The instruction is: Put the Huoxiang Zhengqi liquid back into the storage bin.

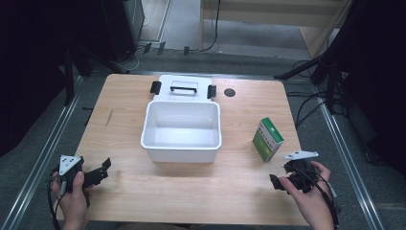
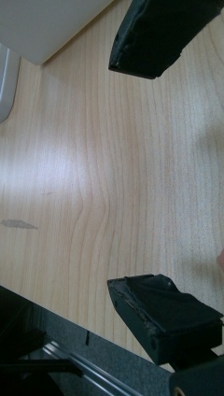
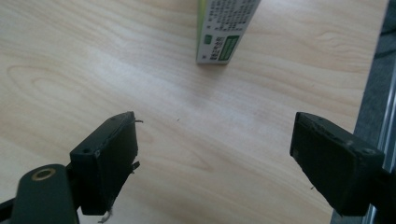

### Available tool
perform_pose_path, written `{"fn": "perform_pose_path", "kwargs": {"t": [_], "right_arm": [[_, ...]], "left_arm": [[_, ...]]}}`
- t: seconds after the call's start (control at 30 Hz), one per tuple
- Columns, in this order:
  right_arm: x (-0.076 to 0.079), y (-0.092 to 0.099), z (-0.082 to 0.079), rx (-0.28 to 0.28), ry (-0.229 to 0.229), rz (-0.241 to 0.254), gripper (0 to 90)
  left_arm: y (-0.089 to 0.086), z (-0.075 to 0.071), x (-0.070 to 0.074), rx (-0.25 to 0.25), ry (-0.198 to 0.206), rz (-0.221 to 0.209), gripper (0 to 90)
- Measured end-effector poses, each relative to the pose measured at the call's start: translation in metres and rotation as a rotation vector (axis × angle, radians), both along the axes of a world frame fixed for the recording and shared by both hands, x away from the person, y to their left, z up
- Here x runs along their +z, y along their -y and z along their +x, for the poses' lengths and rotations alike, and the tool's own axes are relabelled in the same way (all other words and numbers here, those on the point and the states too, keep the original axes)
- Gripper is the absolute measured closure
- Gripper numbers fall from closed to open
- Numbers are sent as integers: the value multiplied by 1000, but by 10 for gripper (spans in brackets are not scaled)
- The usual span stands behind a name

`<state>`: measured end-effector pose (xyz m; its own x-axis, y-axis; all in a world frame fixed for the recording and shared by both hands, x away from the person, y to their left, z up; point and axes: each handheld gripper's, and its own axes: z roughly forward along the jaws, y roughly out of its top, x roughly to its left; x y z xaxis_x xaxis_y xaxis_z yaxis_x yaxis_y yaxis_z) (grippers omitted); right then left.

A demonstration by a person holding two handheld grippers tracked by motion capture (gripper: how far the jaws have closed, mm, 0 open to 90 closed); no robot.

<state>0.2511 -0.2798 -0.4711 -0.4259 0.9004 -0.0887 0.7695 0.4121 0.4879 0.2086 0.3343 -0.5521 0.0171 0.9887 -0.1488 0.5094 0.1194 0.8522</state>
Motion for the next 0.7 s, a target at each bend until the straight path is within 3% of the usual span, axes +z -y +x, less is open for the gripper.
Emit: {"fn": "perform_pose_path", "kwargs": {"t": [0.07,0.2,0.43,0.7], "right_arm": [[6,-3,5,11,-47,-17,137],[17,-7,11,18,-101,-29,148],[36,-15,29,42,-194,-96,160],[51,-24,45,68,-238,-127,236]], "left_arm": [[0,0,0,2,1,-2,7],[-1,0,0,2,1,-9,7],[-2,0,0,-1,-2,-19,7],[-2,0,0,-4,-3,-19,6]]}}
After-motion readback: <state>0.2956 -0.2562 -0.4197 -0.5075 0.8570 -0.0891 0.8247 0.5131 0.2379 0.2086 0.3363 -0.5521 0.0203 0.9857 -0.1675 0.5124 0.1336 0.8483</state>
